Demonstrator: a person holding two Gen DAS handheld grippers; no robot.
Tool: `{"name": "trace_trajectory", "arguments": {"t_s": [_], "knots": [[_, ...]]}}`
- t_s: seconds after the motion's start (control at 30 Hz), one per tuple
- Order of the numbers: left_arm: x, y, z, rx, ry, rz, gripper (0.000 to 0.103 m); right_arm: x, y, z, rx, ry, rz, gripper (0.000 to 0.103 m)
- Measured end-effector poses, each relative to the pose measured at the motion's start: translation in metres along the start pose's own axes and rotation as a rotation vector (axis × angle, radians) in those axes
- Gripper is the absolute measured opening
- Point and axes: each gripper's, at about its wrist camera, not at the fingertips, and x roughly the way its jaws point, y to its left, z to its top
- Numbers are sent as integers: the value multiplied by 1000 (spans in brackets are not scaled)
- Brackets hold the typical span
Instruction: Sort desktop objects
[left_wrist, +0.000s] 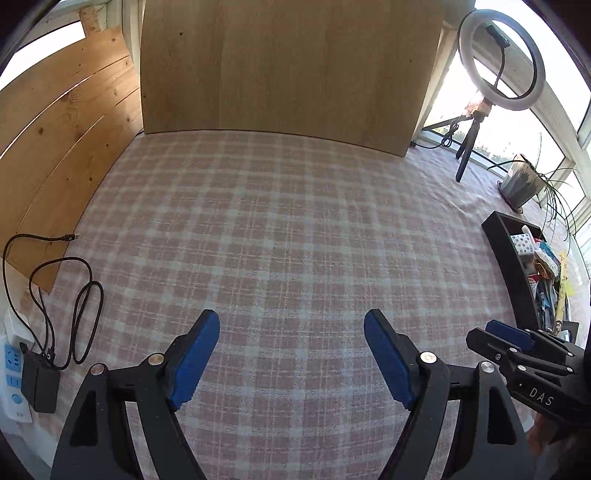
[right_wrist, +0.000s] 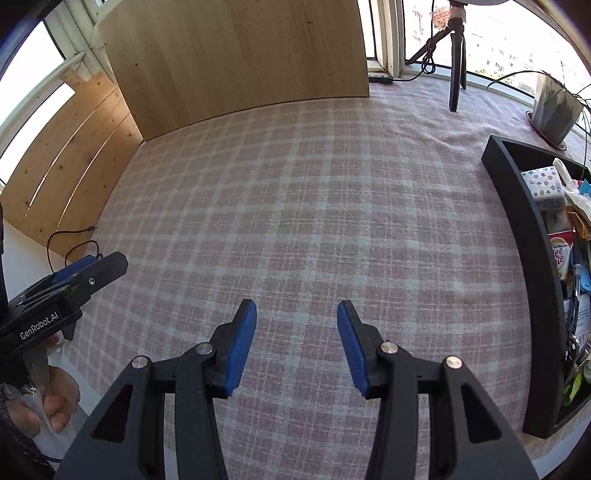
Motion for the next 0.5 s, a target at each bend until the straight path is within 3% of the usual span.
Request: {"name": "trace_trajectory", "arguments": {"t_s": [0.2,0.5], "knots": [[2,-5,2,35,-20,18,72,1,0,0,2,0,2,45],[8,-4,7,52,-3,61,74,6,-2,1,13,8,1,45]]}}
